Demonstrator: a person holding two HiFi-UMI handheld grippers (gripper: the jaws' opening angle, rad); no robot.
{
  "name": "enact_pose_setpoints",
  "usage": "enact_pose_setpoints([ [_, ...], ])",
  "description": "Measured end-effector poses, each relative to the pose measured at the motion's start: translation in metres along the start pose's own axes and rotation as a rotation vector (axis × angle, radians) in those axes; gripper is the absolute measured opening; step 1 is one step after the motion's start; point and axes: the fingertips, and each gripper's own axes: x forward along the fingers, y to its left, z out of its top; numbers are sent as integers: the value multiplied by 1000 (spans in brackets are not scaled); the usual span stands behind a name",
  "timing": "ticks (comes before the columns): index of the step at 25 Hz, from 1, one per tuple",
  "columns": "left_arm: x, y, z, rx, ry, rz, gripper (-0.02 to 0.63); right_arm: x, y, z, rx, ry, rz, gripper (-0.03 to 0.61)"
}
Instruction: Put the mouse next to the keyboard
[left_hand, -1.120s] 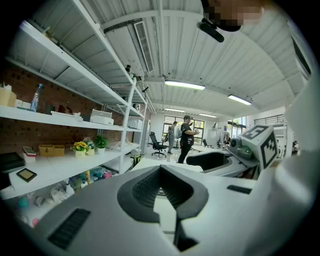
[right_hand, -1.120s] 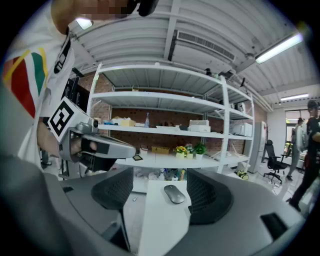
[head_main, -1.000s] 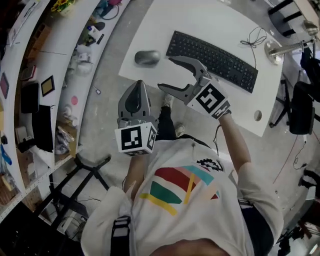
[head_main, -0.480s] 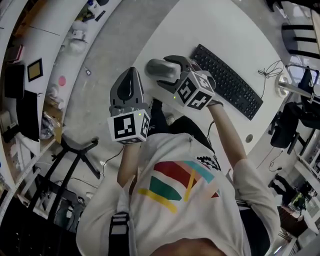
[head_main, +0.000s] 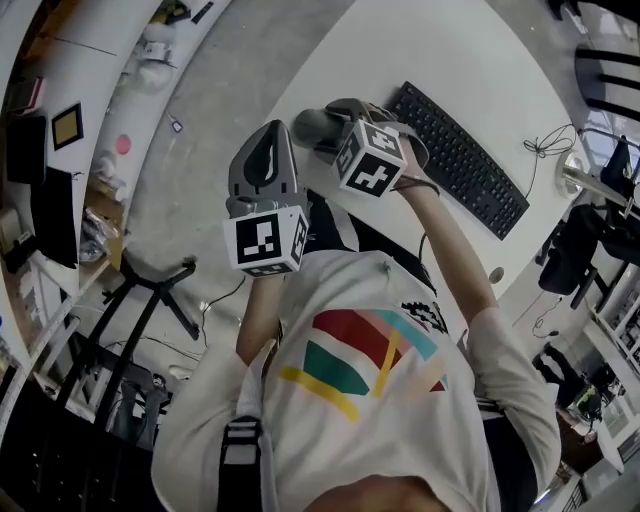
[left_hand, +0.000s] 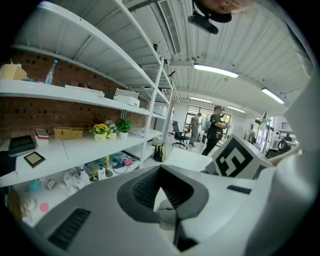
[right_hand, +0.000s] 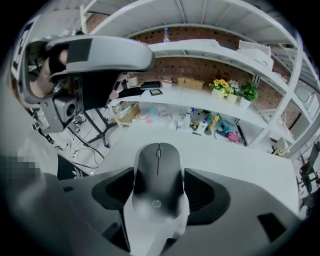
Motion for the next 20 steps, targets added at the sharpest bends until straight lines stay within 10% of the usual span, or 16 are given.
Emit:
enact_pose_setpoints([
  [20, -1, 0, 5, -13, -22, 52, 41, 1, -2, 1, 17, 65, 27, 302],
])
